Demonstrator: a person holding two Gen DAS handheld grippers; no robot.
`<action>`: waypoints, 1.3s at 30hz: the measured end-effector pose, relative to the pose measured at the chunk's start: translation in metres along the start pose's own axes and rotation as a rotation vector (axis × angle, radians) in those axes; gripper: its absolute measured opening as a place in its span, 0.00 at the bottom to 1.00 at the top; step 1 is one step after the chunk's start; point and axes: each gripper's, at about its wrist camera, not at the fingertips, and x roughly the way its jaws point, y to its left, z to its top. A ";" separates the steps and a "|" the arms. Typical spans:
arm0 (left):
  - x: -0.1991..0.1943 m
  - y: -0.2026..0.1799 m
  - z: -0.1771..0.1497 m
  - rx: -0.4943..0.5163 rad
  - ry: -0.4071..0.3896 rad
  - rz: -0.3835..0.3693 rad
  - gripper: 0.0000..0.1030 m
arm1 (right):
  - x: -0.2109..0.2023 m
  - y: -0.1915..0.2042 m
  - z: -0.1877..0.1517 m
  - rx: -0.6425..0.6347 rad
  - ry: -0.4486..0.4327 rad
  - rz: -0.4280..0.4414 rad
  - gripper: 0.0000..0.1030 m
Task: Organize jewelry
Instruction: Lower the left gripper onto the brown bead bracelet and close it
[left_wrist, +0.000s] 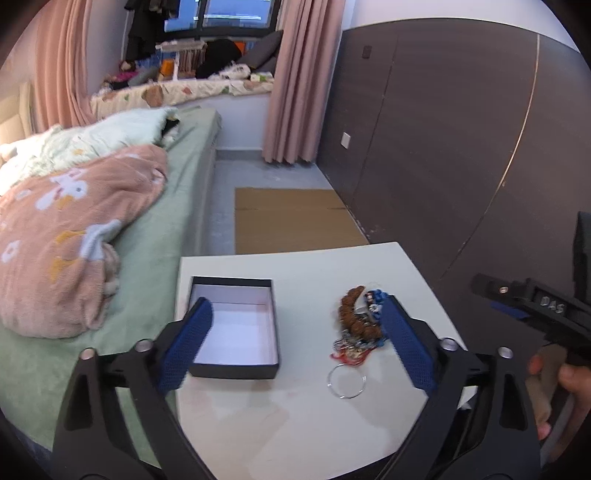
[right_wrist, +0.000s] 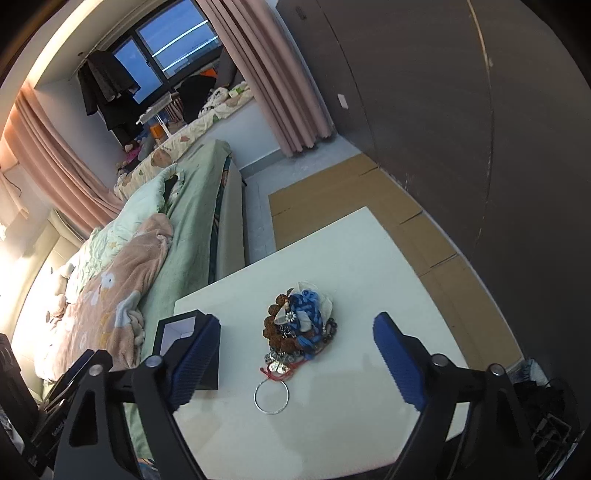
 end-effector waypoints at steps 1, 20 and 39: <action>0.007 -0.001 0.003 -0.011 0.017 -0.020 0.81 | 0.004 -0.002 0.001 0.003 0.004 0.005 0.76; 0.132 -0.021 -0.006 -0.163 0.264 -0.215 0.47 | 0.119 -0.040 -0.001 0.100 0.229 0.078 0.31; 0.197 -0.020 -0.033 -0.213 0.456 -0.230 0.16 | 0.146 -0.030 -0.004 0.039 0.303 0.043 0.08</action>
